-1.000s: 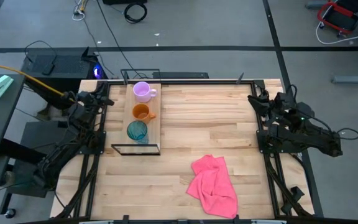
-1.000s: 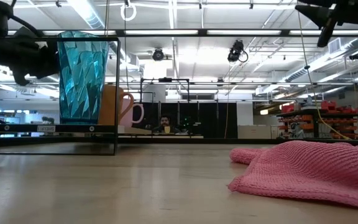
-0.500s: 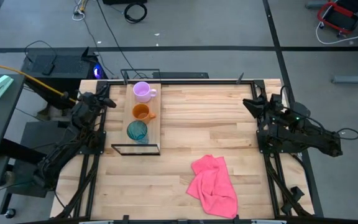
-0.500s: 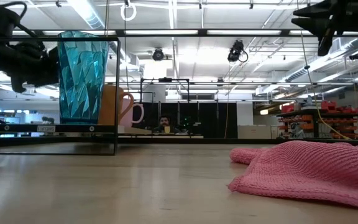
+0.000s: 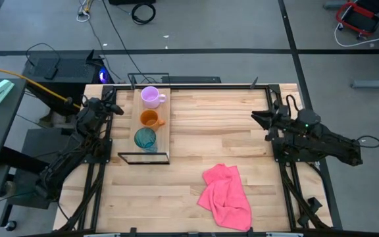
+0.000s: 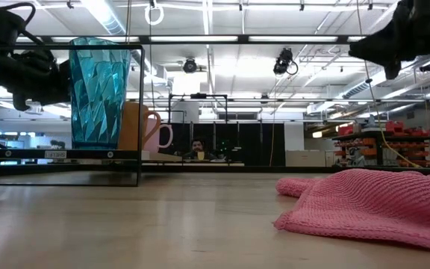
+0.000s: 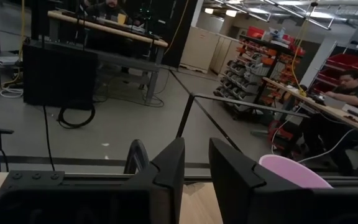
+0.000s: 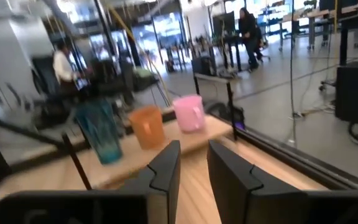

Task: Stack small to large cups/mugs on shelf
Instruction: Return to Home Position

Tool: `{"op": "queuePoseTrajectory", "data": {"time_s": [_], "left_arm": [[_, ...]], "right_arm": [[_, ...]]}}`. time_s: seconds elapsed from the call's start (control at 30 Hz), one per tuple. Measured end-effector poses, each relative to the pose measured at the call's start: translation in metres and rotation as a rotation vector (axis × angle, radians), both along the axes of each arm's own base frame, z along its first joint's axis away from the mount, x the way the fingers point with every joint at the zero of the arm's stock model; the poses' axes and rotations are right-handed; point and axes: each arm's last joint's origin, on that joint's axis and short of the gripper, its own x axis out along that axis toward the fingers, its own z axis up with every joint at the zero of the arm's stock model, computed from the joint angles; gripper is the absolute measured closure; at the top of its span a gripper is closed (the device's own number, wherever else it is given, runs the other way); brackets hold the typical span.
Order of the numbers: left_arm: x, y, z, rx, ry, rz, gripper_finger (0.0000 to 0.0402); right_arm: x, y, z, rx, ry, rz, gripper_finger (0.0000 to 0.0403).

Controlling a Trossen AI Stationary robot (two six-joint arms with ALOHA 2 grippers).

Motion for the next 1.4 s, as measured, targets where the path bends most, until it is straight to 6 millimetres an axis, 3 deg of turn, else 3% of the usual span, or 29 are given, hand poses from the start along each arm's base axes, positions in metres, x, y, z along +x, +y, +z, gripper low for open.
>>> {"op": "queuePoseTrajectory", "data": {"time_s": [0.2,0.43,0.57,0.9,1.2,1.4], "left_arm": [[0.0,0.0,0.0,0.001,0.0,0.001,0.0315],[0.0,0.0,0.0,0.003,-0.002,0.002,0.0314],[0.0,0.0,0.0,0.003,-0.002,0.002,0.0319],[0.0,0.0,0.001,0.005,-0.002,0.002,0.0314],[0.0,0.0,0.0,0.005,-0.002,0.001,0.0314],[0.0,0.0,0.0,0.005,-0.002,0.002,0.0319]], "right_arm": [[-0.001,-0.001,-0.004,-0.02,0.054,-0.05,0.0315],[-0.004,-0.002,0.021,-0.11,-0.189,-0.105,0.0315],[-0.004,-0.002,0.024,-0.126,-0.215,-0.107,0.0315],[0.01,-0.004,-0.003,-0.147,-0.353,-0.044,0.0315],[0.02,-0.007,-0.038,-0.081,-0.242,-0.04,0.0315],[0.019,-0.011,-0.039,-0.13,-0.192,-0.179,0.0315]]}}
